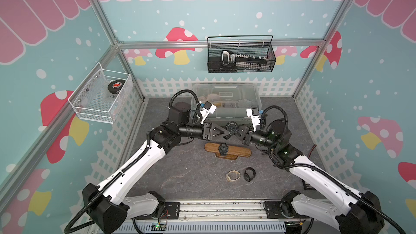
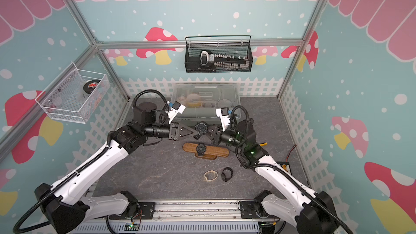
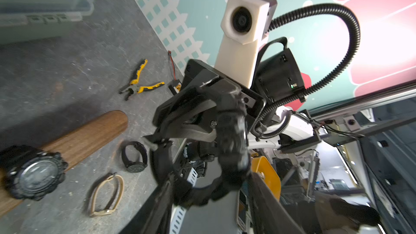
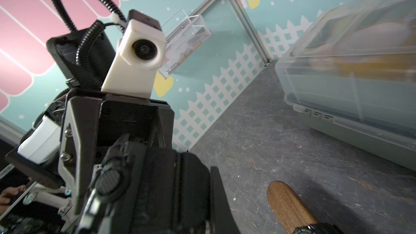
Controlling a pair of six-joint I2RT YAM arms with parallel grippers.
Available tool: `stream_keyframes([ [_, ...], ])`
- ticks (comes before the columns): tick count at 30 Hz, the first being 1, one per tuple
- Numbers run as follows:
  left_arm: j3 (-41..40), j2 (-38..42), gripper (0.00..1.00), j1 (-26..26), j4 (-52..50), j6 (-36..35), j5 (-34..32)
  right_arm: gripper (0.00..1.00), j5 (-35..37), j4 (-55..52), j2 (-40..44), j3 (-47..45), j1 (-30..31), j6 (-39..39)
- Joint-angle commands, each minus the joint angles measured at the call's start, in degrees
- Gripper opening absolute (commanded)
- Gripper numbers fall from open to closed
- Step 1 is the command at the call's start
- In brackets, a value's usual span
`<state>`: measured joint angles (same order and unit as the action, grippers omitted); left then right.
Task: Place watch on stand
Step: Pick up the watch at the center of the board.
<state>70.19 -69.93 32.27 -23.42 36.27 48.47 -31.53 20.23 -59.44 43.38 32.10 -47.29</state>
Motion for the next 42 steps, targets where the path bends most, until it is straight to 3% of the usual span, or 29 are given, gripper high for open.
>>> stream_keyframes([
  [1,1.2,3.8,0.52,-0.2,-5.7,-2.8,-12.2,0.00,11.0,-4.1,3.8,-0.2,0.4,-2.0],
  [5,0.5,6.4,0.54,2.4,-7.6,-3.9,-22.5,0.00,18.3,-10.2,6.3,0.6,0.5,-2.1],
  [12,8.0,1.5,0.63,17.4,-15.6,-11.0,-44.7,0.00,27.8,-18.5,7.2,3.1,2.1,-2.1],
  [18,10.8,-3.1,0.64,24.7,-16.8,-12.9,-58.2,0.00,31.5,-19.7,6.2,3.7,4.1,-2.9],
  [30,13.5,-7.0,0.64,26.3,-15.6,-15.0,-65.3,0.00,31.5,-24.0,3.3,7.7,6.5,-2.9],
  [42,15.3,-9.6,0.61,26.3,-13.2,-16.2,-62.8,0.00,31.8,-23.7,2.6,7.8,7.4,-4.1],
])
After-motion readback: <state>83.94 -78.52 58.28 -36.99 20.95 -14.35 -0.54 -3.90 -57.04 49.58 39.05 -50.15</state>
